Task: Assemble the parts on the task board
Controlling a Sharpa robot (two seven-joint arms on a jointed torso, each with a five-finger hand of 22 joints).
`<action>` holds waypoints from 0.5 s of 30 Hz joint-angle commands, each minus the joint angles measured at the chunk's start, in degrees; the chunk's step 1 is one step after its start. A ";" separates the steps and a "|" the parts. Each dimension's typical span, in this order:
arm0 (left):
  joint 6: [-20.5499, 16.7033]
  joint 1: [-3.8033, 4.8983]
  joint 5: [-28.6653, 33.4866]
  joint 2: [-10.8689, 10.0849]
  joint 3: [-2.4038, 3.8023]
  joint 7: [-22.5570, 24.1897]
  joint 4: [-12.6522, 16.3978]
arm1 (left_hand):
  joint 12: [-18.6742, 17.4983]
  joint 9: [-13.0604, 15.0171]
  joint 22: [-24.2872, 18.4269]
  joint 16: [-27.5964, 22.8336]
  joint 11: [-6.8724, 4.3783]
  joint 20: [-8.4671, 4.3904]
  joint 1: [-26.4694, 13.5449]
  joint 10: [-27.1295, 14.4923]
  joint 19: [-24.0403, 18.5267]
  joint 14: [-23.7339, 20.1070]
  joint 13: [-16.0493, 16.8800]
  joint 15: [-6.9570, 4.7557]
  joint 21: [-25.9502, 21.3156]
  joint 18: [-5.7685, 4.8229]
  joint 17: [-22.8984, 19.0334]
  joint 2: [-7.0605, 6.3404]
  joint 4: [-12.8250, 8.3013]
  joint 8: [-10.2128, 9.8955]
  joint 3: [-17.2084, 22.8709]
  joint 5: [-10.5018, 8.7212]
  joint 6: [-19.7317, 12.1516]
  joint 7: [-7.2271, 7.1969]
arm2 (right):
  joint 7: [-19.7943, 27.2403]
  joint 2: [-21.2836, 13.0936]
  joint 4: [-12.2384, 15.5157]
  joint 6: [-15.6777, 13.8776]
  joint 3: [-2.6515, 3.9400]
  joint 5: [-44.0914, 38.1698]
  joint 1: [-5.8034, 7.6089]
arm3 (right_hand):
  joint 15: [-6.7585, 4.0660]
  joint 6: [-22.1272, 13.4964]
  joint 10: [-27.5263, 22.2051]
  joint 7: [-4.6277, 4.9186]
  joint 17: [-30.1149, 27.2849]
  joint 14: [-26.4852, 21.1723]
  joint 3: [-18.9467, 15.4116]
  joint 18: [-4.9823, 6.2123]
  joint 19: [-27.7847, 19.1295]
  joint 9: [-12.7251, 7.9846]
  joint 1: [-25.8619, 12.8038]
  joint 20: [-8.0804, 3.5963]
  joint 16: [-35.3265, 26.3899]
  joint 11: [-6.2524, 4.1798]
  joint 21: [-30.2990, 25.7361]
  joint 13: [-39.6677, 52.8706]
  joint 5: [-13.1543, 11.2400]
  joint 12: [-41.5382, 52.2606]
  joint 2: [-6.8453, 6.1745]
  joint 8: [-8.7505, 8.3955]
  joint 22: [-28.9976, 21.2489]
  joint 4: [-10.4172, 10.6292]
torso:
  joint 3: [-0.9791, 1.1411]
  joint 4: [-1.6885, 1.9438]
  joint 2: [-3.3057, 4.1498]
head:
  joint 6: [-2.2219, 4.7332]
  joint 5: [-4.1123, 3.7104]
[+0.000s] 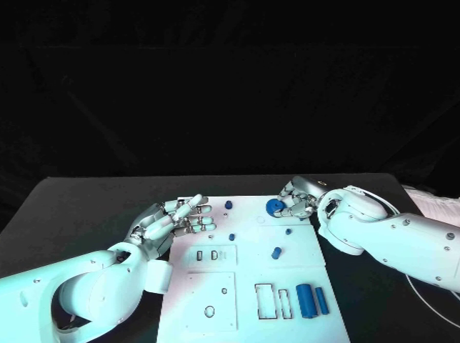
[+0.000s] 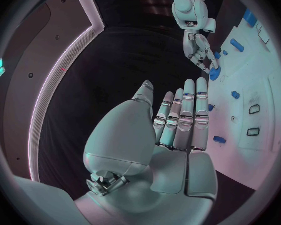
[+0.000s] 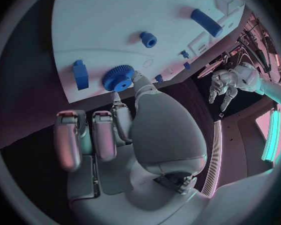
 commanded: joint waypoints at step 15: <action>1.48 0.07 0.05 0.13 0.04 0.02 -0.04 | -0.30 -0.06 -0.11 -0.33 0.41 0.12 0.36 -0.07 0.31 0.42 -0.08 -0.07 0.24 0.62 0.15 0.14 -0.46 -0.33 0.07 0.10 0.10 0.35 | -1.89 1.37 -1.35 2.87 -0.02 -4.29 -0.48 | 0.51 1.23 1.09 -0.07 6.37 4.33 -0.14 -1.24 2.31 0.19 1.22 -0.06 0.69 -0.14 0.71 2.53 0.36 1.79 1.52 0.68 9.30 -0.42 | 0.05 0.00 -0.02 | -0.38 0.14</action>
